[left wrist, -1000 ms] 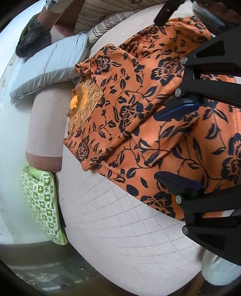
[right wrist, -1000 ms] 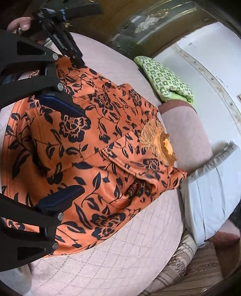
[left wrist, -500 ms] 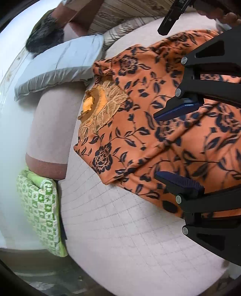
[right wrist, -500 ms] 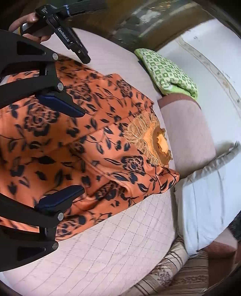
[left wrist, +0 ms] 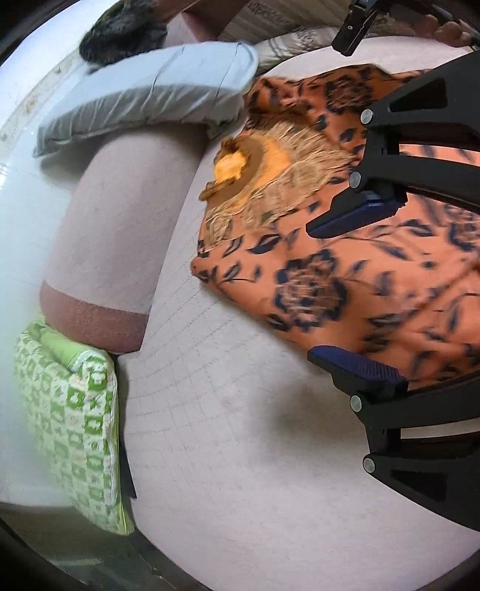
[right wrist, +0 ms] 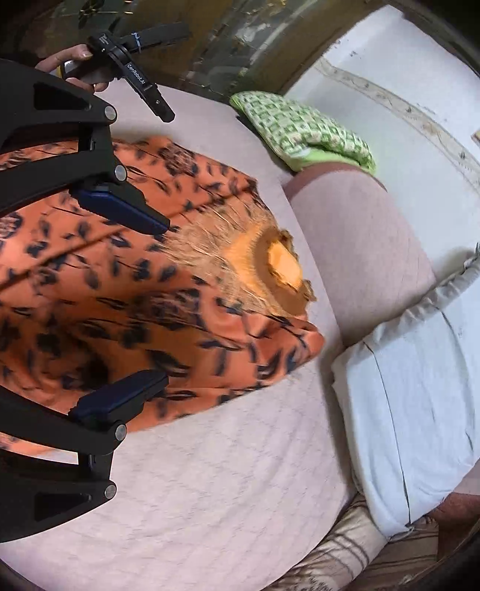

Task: Fold small clothes

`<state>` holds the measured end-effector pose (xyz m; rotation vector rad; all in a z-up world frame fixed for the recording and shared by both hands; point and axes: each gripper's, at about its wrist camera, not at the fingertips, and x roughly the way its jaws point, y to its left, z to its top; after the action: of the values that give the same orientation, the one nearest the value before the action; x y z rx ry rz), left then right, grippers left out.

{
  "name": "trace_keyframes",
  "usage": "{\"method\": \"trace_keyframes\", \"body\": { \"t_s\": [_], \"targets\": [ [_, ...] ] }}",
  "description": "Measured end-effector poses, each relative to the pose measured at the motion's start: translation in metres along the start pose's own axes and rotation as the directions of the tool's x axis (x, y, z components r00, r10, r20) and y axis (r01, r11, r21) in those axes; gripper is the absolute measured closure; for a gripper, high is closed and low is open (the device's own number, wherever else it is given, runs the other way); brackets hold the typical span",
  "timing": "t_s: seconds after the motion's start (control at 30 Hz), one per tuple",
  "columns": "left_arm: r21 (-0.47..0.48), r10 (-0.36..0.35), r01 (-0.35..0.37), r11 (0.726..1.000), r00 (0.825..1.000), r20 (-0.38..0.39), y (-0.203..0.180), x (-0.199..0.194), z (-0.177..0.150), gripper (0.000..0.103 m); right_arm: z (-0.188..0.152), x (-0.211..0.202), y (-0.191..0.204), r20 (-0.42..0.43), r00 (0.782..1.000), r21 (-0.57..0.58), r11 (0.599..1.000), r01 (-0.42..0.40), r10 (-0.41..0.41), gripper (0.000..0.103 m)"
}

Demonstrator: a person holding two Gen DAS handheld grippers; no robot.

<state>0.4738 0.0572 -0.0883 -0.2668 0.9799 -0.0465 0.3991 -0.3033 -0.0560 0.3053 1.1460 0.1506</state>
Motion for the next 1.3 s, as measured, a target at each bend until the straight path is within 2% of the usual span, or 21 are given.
{"method": "trace_keyframes", "body": {
  "t_s": [0.13,0.3,0.4,0.43,0.5,0.53,0.6,0.7,0.73,0.77,0.83,0.87,0.9,0.93,0.97,1.0,1.03,1.13,1.2,1.3],
  "targets": [
    [0.013,0.011,-0.011,1.0,0.999,-0.039,-0.006,0.053,0.042,0.043,0.038,0.034,-0.005,-0.028,0.999,-0.008,0.999,0.034,-0.034,0.026],
    [0.014,0.011,-0.01,1.0,0.996,-0.091,-0.009,0.124,0.086,0.043,0.098,0.082,-0.016,-0.036,0.992,0.008,0.993,0.118,-0.118,0.026],
    [0.001,-0.034,0.035,0.999,0.982,-0.187,-0.005,0.172,0.103,0.043,0.12,0.119,-0.022,-0.104,0.985,-0.032,0.99,0.137,-0.14,0.031],
    [-0.007,-0.045,0.044,0.999,0.977,-0.207,-0.003,0.185,0.108,0.043,0.121,0.126,-0.025,-0.126,0.982,-0.039,0.99,0.134,-0.138,0.052],
    [-0.006,-0.072,0.072,0.997,0.972,-0.226,-0.001,0.2,0.115,0.043,0.124,0.135,-0.039,-0.172,0.974,-0.055,0.988,0.143,-0.151,0.084],
    [-0.004,-0.077,0.078,0.997,0.97,-0.231,0.003,0.204,0.116,0.043,0.125,0.134,-0.049,-0.171,0.969,-0.06,0.984,0.169,-0.177,0.085],
    [0.004,-0.086,0.089,0.996,0.972,-0.217,0.003,0.205,0.116,0.043,0.124,0.133,-0.073,-0.163,0.951,-0.066,0.964,0.256,-0.264,0.085],
    [0.034,-0.068,0.077,0.996,0.974,-0.214,0.0,0.21,0.116,0.043,0.12,0.129,-0.099,-0.164,0.975,0.024,0.987,0.158,-0.152,0.084],
    [0.042,-0.061,0.071,0.997,0.975,-0.211,-0.002,0.211,0.117,0.043,0.121,0.127,-0.095,-0.16,0.975,0.006,0.987,0.158,-0.155,0.076],
    [0.051,-0.05,0.061,0.997,0.977,-0.208,-0.005,0.215,0.118,0.043,0.121,0.125,-0.089,-0.149,0.975,-0.006,0.986,0.168,-0.167,0.072],
    [0.054,-0.026,0.038,0.998,0.978,-0.206,-0.01,0.218,0.115,0.043,0.125,0.122,-0.077,-0.111,0.987,-0.001,0.993,0.118,-0.117,0.05],
    [0.059,-0.003,0.016,0.998,0.979,-0.206,-0.013,0.223,0.116,0.043,0.126,0.124,-0.073,-0.109,0.989,0.001,0.995,0.098,-0.097,0.047],
    [0.067,0.012,0.002,0.998,0.979,-0.204,-0.018,0.223,0.118,0.054,0.128,0.131,-0.066,-0.12,0.987,-0.009,0.994,0.106,-0.106,0.047],
    [0.075,0.002,0.014,0.997,0.978,-0.207,-0.022,0.225,0.119,0.084,0.128,0.139,-0.062,-0.137,0.98,-0.031,0.989,0.144,-0.147,0.055],
    [0.075,-0.034,0.052,0.996,0.973,-0.228,-0.025,0.223,0.12,0.09,0.128,0.145,-0.06,-0.15,0.972,-0.045,0.984,0.174,-0.179,0.07],
    [0.081,-0.025,0.043,0.996,0.978,-0.207,-0.028,0.216,0.122,0.092,0.127,0.154,-0.06,-0.18,0.959,-0.058,0.976,0.212,-0.219,0.091],
    [0.103,-0.019,0.036,0.994,0.986,-0.168,-0.031,0.207,0.122,0.093,0.126,0.153,-0.061,-0.181,0.96,-0.048,0.977,0.209,-0.215,0.091],
    [0.161,-0.061,0.067,0.985,0.997,-0.039,-0.036,0.166,0.119,0.094,0.123,0.123,-0.06,-0.107,0.976,-0.015,0.982,0.187,-0.187,0.092],
    [0.13,-0.075,0.074,0.989,0.997,0.003,-0.028,0.137,0.116,0.094,0.112,0.085,-0.057,-0.035,0.987,-0.017,0.988,0.156,-0.156,0.092],
    [0.075,-0.136,0.132,0.988,0.989,0.061,-0.013,0.09,0.105,0.094,0.088,0.039,-0.051,0.031,0.992,-0.023,0.992,0.121,-0.121,0.093]
  ]
}}
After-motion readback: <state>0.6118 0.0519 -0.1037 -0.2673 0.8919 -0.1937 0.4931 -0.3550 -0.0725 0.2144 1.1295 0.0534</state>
